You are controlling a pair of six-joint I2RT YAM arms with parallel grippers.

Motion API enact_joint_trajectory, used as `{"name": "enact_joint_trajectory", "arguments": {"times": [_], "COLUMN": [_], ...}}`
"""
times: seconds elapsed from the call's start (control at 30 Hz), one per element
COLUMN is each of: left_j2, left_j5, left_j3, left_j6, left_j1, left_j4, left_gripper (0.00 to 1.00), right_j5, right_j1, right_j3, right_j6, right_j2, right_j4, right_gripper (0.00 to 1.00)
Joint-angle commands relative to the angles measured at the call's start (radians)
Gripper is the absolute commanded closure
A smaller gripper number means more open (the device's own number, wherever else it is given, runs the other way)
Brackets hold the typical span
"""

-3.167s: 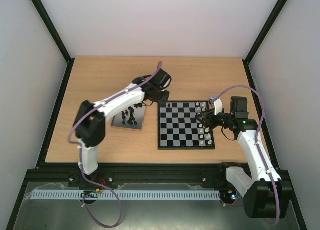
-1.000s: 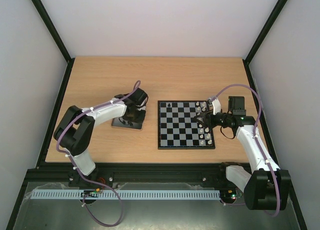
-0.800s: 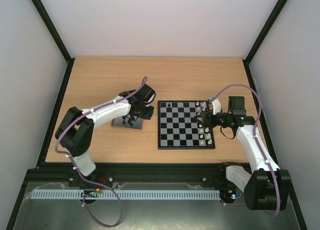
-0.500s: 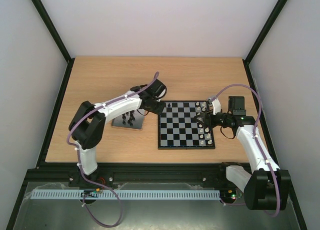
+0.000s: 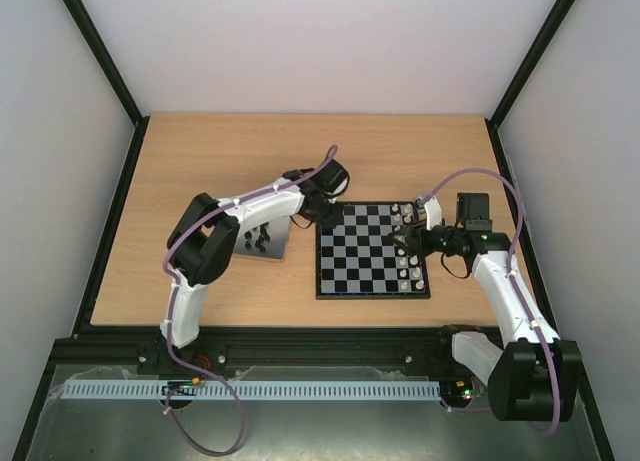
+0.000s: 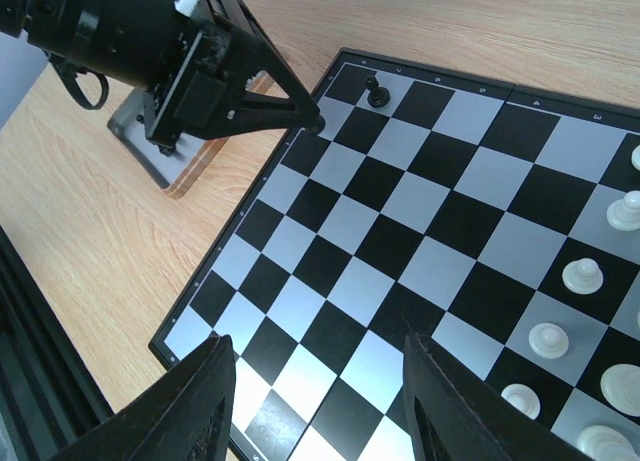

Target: Set up the chess pieces on the board

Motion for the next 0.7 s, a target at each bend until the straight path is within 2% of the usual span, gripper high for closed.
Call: {"name": "enact_joint_trajectory", "arguments": {"times": [0.0, 0.67], "left_j2": [0.047, 0.137], "left_j5": [0.013, 0.041], "left_j3": [0.06, 0.131], "left_j6": [-0.004, -0.026], "left_j1": [-0.014, -0.016], "left_j4": [-0.027, -0.011], "left_gripper": [0.89, 0.88], "right_j5": [-0.006, 0.001], "right_j1": [0.006, 0.006], "right_j3": [-0.007, -0.009], "right_j6": [-0.006, -0.005], "right_j2": [-0.012, -0.012], "right_j4": [-0.009, -0.005], "right_gripper": [0.53, 0.53]}}
